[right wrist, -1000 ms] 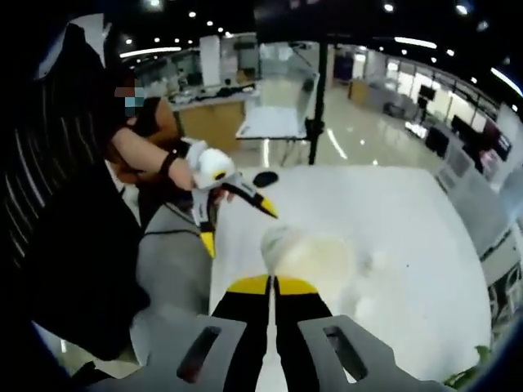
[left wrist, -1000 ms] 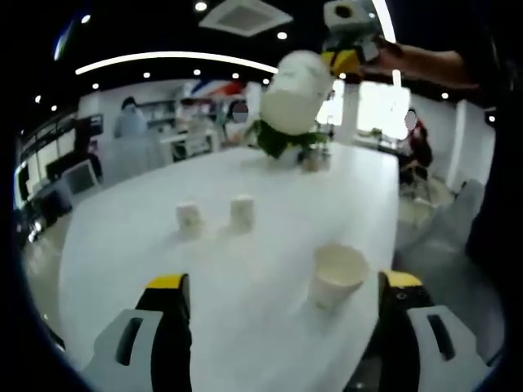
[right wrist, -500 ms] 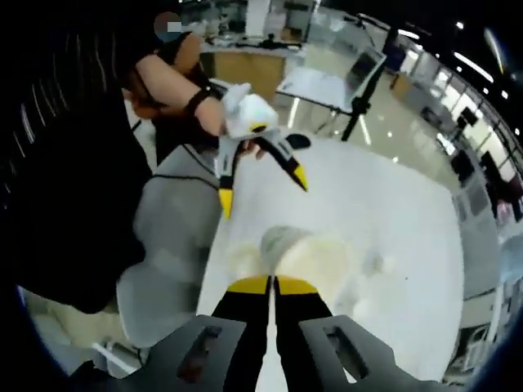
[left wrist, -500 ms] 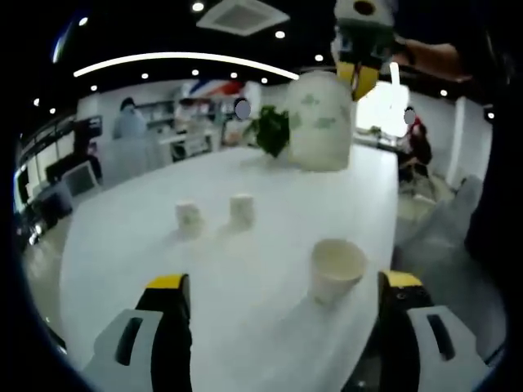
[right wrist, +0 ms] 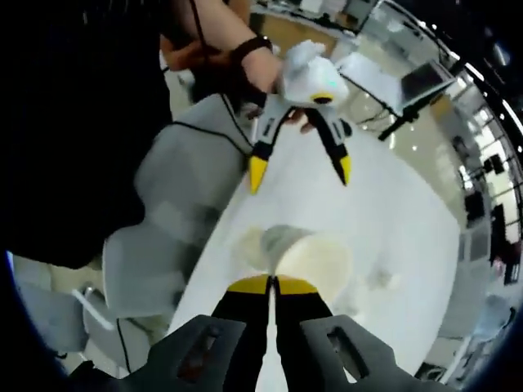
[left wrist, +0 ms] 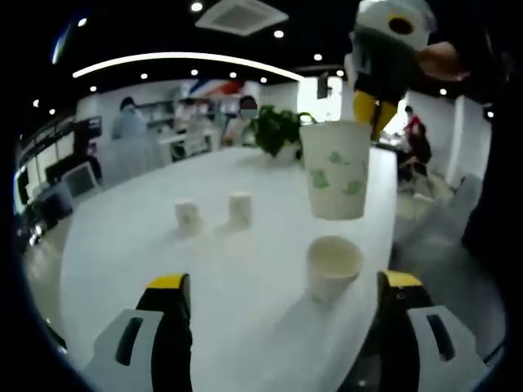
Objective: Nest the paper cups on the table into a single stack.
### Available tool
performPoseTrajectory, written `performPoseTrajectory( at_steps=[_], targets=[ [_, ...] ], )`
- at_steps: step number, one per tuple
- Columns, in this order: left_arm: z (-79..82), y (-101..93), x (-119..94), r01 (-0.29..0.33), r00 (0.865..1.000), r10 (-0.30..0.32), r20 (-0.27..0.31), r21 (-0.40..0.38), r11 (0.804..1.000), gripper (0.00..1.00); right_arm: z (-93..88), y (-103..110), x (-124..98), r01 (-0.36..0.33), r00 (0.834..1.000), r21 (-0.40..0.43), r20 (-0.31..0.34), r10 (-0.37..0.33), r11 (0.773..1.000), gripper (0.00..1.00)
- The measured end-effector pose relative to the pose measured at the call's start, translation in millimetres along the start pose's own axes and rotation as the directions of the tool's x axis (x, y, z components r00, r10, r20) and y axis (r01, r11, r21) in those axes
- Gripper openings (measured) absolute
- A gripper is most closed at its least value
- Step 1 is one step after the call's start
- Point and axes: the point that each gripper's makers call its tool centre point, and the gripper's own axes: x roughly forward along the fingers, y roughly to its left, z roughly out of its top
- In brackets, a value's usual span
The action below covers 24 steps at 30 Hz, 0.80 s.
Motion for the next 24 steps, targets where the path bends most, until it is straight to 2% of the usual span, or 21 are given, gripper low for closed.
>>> performPoseTrajectory(
  at_steps=[4,6,15,24],
  targets=[
    [-1.9,-0.7,-1.7,-0.002,1.000,0.002,-0.003,0.001,1.000,0.95,0.4,4.0,6.3,-0.007,1.000,-0.006,0.005,0.007,1.000,0.00],
    [-3.5,-0.9,-2.2,-0.002,1.000,0.002,-0.004,0.000,1.000,0.95,-2.4,7.2,10.9,-0.013,1.000,-0.028,-0.017,0.013,1.000,0.00],
    [-6.0,-1.7,-1.5,-0.002,1.000,0.002,-0.006,-0.005,1.000,0.95,-0.8,14.1,24.5,-0.028,0.999,-0.075,-0.035,0.026,0.997,0.00],
    [-8.0,-1.9,-0.7,-0.002,1.000,0.002,-0.011,0.000,1.000,0.95,-2.4,15.0,36.5,-0.023,0.996,-0.159,-0.086,0.010,0.987,0.00]
  ],
)
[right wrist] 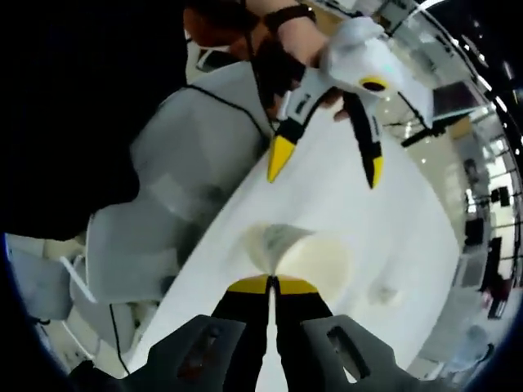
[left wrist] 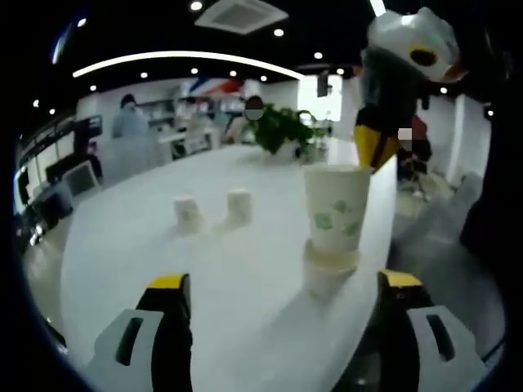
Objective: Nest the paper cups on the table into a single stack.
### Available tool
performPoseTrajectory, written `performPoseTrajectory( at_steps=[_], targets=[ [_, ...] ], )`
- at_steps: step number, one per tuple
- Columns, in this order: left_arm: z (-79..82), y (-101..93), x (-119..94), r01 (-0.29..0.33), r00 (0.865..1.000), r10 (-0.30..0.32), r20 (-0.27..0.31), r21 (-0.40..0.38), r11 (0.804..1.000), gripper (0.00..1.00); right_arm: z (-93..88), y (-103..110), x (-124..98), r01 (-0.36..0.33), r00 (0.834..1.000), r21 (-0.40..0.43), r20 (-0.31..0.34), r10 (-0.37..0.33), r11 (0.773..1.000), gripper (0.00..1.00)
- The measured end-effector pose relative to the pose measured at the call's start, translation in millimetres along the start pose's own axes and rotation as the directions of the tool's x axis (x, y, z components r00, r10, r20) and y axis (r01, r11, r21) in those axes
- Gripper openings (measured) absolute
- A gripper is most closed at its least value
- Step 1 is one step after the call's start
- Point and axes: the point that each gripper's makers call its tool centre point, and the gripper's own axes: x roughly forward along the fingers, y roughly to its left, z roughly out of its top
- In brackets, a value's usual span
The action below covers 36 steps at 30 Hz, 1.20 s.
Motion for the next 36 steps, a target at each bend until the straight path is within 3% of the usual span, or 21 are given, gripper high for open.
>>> performPoseTrajectory(
  at_steps=[36],
  targets=[
    [-11.6,-1.8,-3.8,-0.009,1.000,0.009,-0.005,-0.030,1.000,0.94,-5.0,12.8,49.9,-0.040,0.998,-0.157,-0.055,0.031,0.987,0.00]
  ],
)
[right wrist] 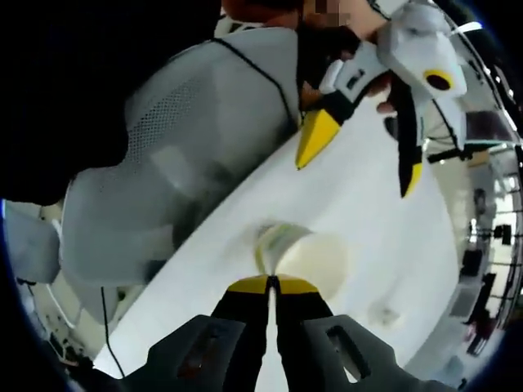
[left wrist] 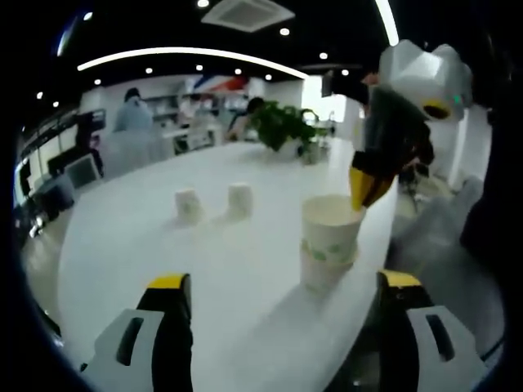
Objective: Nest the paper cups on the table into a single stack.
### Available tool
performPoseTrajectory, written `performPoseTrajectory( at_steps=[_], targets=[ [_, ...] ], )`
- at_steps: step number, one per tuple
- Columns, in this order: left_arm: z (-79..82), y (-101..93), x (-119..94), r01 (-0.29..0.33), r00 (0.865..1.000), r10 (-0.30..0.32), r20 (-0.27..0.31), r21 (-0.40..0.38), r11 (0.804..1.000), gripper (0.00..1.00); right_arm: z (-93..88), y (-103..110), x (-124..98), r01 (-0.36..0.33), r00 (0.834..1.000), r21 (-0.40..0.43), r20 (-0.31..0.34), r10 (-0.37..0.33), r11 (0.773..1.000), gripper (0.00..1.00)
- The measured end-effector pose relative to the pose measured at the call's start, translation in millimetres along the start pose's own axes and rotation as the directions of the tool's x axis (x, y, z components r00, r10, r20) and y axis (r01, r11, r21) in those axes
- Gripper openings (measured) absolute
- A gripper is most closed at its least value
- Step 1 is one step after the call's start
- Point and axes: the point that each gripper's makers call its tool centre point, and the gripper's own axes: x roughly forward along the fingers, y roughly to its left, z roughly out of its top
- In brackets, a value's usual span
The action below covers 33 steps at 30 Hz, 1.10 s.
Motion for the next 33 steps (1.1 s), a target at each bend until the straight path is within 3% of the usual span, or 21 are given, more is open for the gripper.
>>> performPoseTrajectory(
  at_steps=[20,24,33],
  targets=[
    [-3.2,2.9,-1.7,-0.011,1.000,0.011,0.004,-0.021,1.000,0.93,-0.1,-0.6,11.0,-0.016,1.000,-0.033,0.008,0.016,0.999,0.00],
    [-3.3,3.0,-0.7,-0.012,1.000,0.012,0.007,-0.026,1.000,0.94,1.9,-1.6,12.3,-0.011,1.000,-0.038,0.015,0.012,0.999,0.06],
    [-6.0,1.6,1.1,-0.007,1.000,0.007,0.004,-0.029,1.000,0.94,1.8,4.4,18.6,-0.035,0.999,-0.008,0.030,0.035,0.999,0.10]
  ],
)
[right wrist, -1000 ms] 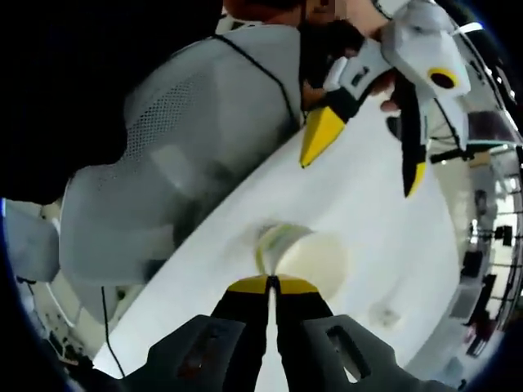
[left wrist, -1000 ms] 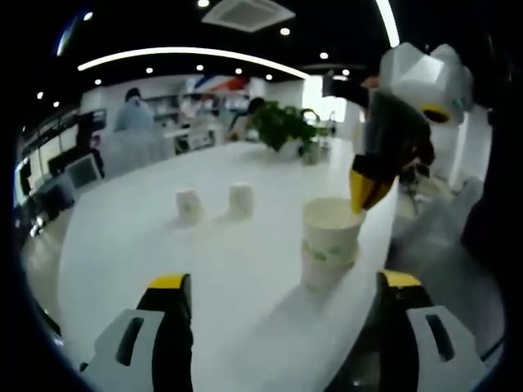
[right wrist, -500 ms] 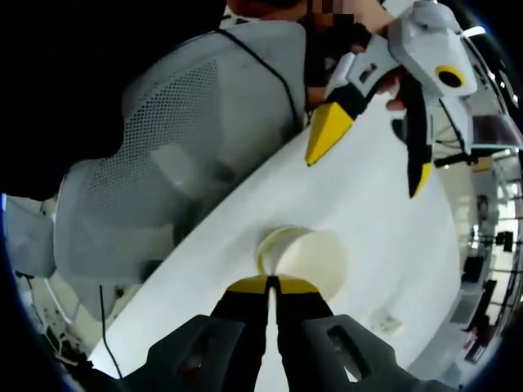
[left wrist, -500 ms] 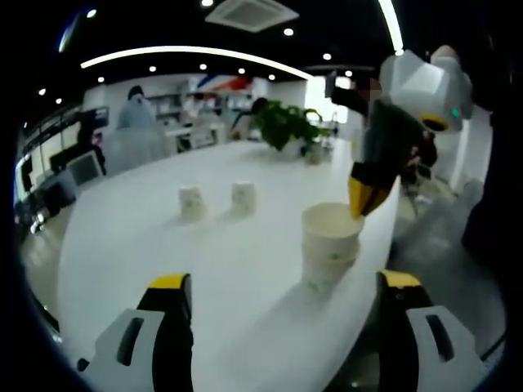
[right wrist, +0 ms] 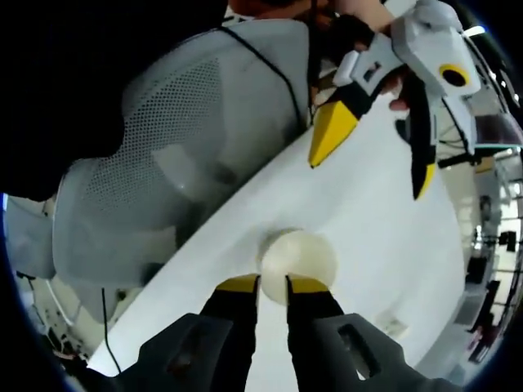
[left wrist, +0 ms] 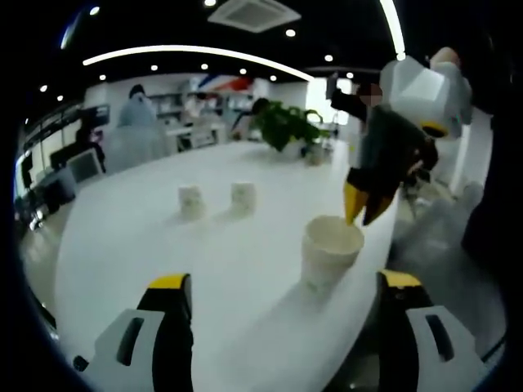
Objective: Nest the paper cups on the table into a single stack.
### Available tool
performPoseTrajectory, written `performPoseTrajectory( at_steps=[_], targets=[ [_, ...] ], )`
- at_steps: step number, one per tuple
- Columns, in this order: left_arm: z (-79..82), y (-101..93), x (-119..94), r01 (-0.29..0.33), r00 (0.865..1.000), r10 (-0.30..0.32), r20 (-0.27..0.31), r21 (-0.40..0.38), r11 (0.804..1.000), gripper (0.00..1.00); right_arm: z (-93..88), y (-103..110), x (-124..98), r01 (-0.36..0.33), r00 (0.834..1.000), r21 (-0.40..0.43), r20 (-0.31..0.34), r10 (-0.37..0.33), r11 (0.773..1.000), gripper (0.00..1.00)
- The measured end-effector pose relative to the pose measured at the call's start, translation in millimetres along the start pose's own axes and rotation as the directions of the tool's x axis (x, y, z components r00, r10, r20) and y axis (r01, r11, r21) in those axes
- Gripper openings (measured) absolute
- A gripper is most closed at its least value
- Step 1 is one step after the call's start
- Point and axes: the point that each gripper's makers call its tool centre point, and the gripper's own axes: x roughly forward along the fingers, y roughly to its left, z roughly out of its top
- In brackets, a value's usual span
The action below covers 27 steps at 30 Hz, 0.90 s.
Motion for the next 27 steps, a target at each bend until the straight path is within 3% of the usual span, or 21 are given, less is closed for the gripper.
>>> performPoseTrajectory(
  at_steps=[27],
  targets=[
    [4.8,-0.6,-0.5,-0.002,1.000,0.002,0.002,0.009,1.000,0.94,-4.1,3.2,-3.0,0.019,0.999,0.069,0.039,-0.022,0.997,0.15]
  ],
)
